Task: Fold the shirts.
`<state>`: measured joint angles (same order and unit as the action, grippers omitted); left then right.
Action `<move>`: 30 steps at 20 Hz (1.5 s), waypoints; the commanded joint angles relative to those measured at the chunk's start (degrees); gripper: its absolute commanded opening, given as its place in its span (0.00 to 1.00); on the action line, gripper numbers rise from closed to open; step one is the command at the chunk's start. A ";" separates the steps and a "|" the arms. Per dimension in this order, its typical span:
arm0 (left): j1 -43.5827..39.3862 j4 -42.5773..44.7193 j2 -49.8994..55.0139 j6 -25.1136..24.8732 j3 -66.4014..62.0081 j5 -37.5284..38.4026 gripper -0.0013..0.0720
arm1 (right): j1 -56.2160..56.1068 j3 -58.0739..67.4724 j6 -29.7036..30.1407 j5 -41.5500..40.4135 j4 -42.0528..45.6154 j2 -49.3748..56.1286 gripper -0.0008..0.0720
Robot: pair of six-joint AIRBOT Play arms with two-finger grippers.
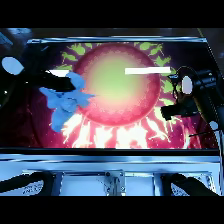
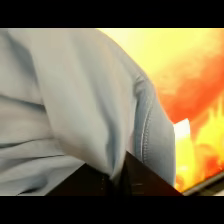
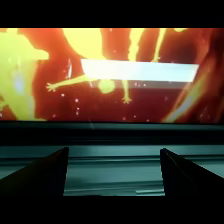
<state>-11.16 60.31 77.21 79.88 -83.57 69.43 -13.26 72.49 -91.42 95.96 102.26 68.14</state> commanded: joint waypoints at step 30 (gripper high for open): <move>-3.87 -15.41 2.21 5.20 38.10 -8.94 0.99 | 35.17 -30.58 19.58 -26.16 -47.56 0.00 0.95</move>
<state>-15.66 50.98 78.70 86.70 -49.80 67.94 21.78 42.96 -72.42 73.87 59.42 66.57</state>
